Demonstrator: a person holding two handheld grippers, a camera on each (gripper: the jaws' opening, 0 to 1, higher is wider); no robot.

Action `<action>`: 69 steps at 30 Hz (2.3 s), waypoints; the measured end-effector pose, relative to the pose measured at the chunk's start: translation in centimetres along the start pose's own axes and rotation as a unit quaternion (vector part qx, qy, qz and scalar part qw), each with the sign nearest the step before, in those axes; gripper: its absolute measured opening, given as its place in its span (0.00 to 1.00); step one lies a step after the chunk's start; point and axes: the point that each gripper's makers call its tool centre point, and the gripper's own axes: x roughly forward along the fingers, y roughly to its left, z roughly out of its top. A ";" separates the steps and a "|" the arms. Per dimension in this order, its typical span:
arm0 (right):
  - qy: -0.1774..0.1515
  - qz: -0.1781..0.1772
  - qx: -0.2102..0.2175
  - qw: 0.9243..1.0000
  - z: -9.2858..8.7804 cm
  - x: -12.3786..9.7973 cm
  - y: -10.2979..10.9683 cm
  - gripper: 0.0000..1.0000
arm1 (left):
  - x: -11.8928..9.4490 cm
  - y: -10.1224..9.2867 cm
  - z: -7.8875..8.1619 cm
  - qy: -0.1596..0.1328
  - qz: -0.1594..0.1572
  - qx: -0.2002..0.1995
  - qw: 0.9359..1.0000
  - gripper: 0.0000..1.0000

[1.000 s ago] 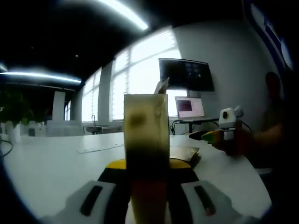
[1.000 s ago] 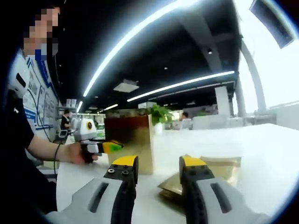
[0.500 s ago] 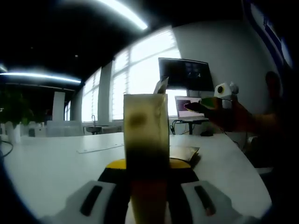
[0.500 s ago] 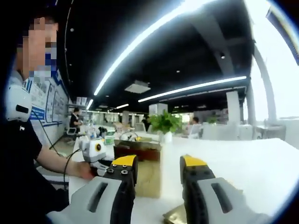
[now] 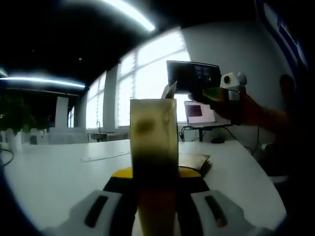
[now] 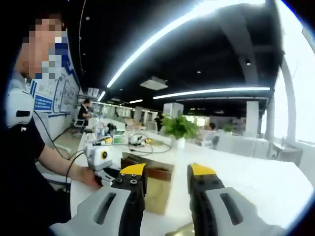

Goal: Extract single mask from mask box in order stack masks on table

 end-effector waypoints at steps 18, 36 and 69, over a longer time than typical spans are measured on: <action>0.069 0.069 -0.076 0.992 1.1 2.3 2.2 0.29 | 0.1 0.1 0.0 0.000 0.001 0.002 1.000 0.31; 0.151 0.162 -0.183 0.958 2.5 4.5 4.0 0.26 | 0.1 0.1 0.0 0.001 0.000 0.001 1.000 0.31; 0.269 0.268 -0.331 0.864 -0.3 8.3 6.0 0.23 | 0.0 0.7 0.0 0.001 0.007 -0.036 0.999 0.30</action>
